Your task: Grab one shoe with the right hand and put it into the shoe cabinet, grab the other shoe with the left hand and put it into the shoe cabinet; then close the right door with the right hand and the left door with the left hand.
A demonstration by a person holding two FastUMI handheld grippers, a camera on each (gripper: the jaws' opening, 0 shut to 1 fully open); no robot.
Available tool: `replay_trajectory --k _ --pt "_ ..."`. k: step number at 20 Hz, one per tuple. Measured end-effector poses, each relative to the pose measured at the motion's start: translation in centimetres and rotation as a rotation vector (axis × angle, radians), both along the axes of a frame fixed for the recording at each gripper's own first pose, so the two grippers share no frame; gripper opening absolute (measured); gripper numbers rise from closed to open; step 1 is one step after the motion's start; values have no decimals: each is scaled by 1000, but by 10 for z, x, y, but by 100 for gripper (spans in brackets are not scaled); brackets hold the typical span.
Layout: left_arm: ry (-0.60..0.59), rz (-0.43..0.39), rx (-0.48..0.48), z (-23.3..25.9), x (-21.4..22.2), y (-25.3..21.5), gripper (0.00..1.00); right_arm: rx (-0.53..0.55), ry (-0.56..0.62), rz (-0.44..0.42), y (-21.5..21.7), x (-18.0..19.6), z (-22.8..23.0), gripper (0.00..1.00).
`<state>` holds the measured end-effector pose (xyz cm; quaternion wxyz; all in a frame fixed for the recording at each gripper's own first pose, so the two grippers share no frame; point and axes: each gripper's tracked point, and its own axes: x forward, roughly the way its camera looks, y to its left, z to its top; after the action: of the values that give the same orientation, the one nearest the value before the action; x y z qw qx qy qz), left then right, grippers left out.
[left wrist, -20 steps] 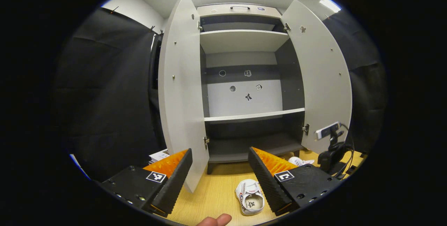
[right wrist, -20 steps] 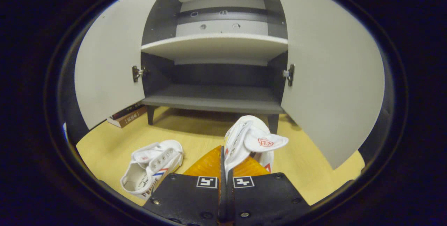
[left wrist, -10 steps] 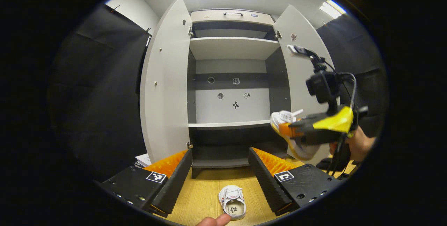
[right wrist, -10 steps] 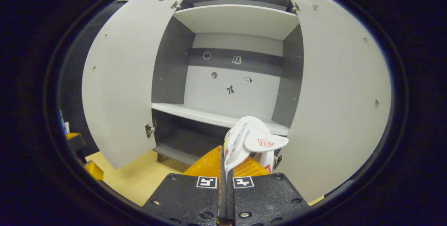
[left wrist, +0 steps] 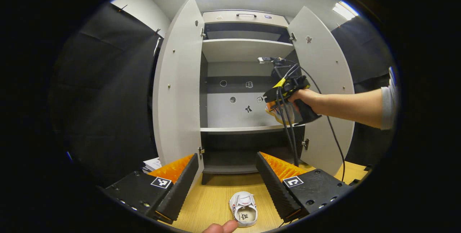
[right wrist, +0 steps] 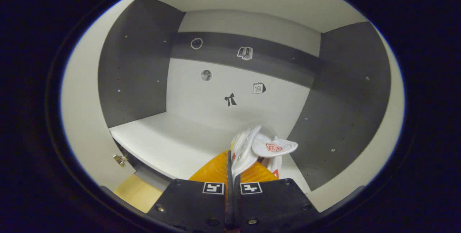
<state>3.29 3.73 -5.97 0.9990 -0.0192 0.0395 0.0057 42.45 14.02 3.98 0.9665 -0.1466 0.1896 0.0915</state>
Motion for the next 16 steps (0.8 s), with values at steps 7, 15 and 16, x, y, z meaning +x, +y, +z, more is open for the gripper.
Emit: replay_trajectory --k 7,15,16 --pt "14 51 16 -5 2 26 96 -69 176 -49 9 53 -37 4" --pt "20 48 27 -9 5 28 96 -49 229 -79 2 54 -42 15" --pt "22 44 26 -10 5 26 96 -39 224 -68 4 49 -38 19"
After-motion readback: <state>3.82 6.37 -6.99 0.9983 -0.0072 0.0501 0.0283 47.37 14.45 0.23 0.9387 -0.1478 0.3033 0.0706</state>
